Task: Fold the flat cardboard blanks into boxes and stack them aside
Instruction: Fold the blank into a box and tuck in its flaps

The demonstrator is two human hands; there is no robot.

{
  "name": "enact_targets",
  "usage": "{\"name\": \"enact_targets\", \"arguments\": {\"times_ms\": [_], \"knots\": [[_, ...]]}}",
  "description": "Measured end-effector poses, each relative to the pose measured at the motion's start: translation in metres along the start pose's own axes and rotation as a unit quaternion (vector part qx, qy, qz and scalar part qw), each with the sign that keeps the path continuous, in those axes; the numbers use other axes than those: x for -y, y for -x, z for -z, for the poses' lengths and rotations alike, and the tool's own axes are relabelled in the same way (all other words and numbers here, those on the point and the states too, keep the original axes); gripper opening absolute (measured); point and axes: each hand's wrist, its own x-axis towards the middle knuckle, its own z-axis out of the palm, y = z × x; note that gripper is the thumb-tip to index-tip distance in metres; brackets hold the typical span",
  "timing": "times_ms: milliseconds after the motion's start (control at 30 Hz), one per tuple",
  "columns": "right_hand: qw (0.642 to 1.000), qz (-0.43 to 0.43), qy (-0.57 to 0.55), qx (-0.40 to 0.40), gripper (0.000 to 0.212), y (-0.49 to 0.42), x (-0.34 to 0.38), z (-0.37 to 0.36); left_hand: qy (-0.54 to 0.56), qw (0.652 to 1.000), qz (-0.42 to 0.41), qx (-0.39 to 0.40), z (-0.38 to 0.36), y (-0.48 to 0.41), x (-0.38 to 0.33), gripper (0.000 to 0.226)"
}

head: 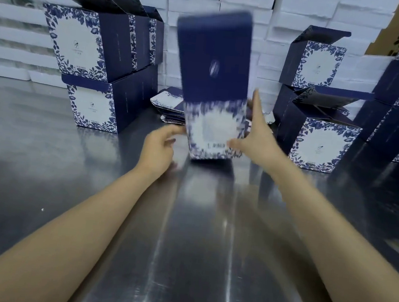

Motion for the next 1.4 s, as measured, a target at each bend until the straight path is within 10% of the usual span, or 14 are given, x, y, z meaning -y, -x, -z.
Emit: {"name": "enact_targets", "arguments": {"times_ms": [300, 400, 567, 667, 867, 1033, 1233, 1400], "knots": [[0.964, -0.050, -0.220, -0.142, 0.041, 0.000, -0.048, -0.024, 0.099, 0.993, 0.060, -0.020, -0.003, -0.012, 0.004, 0.012], [0.935, -0.048, -0.281, -0.209, 0.038, -0.001, -0.051, -0.025, 0.202, 0.973, 0.102, 0.035, -0.001, -0.017, 0.003, 0.028], [0.931, -0.059, -0.279, -0.228, 0.025, -0.007, -0.054, -0.026, 0.176, 0.969, 0.082, -0.155, 0.018, -0.028, 0.009, 0.024], [0.947, -0.049, -0.284, -0.142, 0.033, -0.009, -0.055, -0.026, 0.242, 0.956, 0.116, -0.114, 0.016, -0.027, 0.002, 0.012], [0.976, 0.016, -0.210, -0.062, 0.106, -0.006, -0.057, -0.031, 0.328, 0.924, 0.150, 0.129, 0.000, -0.017, -0.006, 0.064], [0.974, 0.129, -0.103, -0.153, 0.072, -0.001, -0.054, -0.036, 0.063, 0.995, 0.050, -0.063, -0.001, -0.017, 0.003, 0.041], [0.937, 0.308, -0.002, -0.166, 0.048, 0.004, -0.042, -0.044, 0.229, 0.973, -0.014, 0.021, -0.011, -0.007, -0.009, 0.048], [0.941, 0.296, -0.022, -0.159, 0.058, 0.004, -0.035, -0.035, 0.044, 0.970, -0.240, -0.007, -0.006, -0.003, -0.015, 0.044]]}}
